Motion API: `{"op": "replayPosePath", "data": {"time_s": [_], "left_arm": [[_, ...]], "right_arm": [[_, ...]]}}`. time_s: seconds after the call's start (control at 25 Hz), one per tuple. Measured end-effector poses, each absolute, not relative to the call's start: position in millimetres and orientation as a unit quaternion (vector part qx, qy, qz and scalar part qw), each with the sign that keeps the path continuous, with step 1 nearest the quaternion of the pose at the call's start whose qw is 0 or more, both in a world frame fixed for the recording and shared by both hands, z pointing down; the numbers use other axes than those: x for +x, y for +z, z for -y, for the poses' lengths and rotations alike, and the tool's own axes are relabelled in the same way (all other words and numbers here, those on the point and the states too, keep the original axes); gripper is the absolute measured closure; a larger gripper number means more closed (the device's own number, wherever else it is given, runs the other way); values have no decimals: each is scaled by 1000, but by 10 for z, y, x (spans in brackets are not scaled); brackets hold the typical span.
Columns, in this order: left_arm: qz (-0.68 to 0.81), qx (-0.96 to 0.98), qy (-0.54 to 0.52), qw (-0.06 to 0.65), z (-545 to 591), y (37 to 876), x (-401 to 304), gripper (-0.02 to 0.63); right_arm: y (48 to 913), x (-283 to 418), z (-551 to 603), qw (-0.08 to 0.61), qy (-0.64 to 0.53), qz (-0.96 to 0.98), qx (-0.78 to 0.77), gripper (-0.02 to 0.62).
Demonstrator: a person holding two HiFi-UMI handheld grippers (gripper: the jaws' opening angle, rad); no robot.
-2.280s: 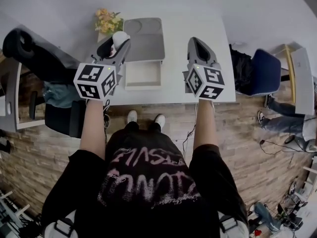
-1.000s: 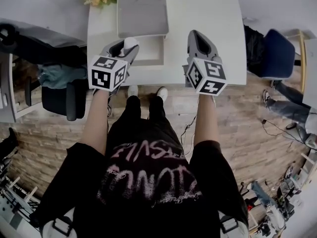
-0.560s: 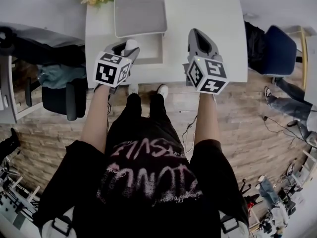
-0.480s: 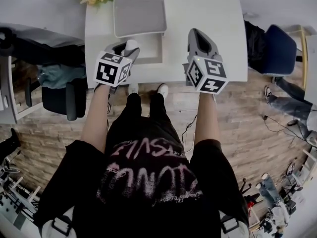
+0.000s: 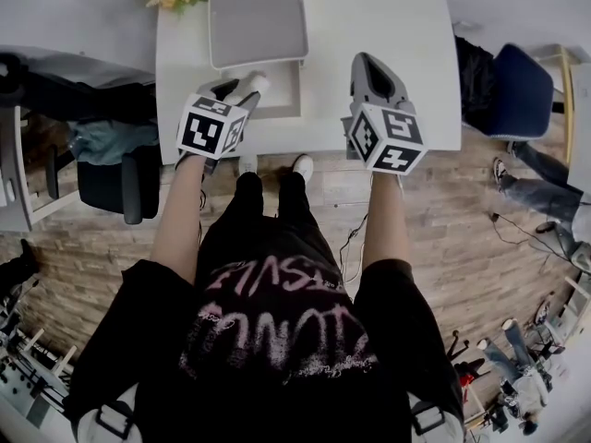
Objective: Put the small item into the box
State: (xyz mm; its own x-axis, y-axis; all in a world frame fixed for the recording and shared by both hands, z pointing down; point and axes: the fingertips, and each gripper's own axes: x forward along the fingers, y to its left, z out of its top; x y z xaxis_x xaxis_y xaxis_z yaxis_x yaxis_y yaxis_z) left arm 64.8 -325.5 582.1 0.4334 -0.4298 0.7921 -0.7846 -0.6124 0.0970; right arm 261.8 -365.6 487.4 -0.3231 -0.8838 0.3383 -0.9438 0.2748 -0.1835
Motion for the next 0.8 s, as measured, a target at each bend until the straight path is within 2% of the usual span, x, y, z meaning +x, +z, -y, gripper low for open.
{"op": "replayPosePath", "data": {"time_s": [0.4,0.6,0.8], "left_arm": [[379,819,365,229,3265,5753,652,423],[387,821,354,226,3275,5699,638,454],[401,820,345,219,3282,5646,610,512]], "right_arm": [[4811,2595,3666,80,171,796,576,586],[4764,2578,3663,79,168,797,575,586],[4702,2564,3648,73,165,798,575,586]]}}
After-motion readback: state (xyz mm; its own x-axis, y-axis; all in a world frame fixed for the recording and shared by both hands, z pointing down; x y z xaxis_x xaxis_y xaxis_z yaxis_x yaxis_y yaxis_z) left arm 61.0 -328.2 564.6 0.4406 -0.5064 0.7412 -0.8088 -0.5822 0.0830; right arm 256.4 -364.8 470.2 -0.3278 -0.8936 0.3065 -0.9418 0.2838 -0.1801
